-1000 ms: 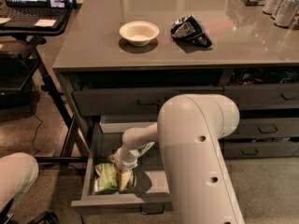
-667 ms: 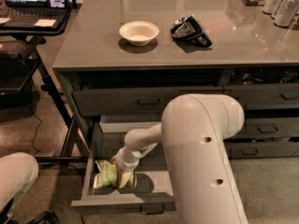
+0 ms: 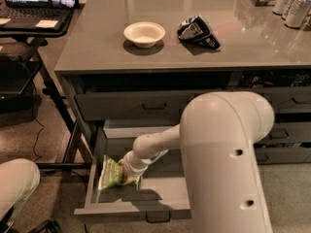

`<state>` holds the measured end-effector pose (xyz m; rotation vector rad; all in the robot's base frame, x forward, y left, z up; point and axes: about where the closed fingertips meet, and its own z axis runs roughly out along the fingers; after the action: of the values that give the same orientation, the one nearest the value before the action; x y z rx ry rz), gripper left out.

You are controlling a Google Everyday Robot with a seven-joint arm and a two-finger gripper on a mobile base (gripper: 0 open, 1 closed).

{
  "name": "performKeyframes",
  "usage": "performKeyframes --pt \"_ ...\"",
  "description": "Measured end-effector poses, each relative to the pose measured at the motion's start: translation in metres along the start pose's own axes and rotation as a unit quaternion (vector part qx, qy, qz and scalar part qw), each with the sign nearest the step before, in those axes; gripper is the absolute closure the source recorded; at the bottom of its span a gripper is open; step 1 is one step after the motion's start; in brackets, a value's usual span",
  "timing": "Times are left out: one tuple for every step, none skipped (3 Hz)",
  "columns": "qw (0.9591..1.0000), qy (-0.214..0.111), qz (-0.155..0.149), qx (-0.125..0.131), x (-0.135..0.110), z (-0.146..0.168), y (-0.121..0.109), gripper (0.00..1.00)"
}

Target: Pick green jalapeno chip bag from middle drawer and place on counter

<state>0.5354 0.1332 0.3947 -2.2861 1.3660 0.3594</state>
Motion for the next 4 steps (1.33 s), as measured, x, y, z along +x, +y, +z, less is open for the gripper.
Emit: performKeyframes --pt "0.9991 0.001 -0.037 0.019 -0.014 -0.04 -0.006 1.0" --pt "0.9955 -0.008 -0.088 0.036 -0.034 -0.086 -0.015 1.0" --pt "0.9881 -0.032 -0.142 0.049 -0.055 -0.143 -0.018 1.0" --pt "0.9774 -0.044 -0.2 0.052 -0.071 -0.209 -0.012 1.0"
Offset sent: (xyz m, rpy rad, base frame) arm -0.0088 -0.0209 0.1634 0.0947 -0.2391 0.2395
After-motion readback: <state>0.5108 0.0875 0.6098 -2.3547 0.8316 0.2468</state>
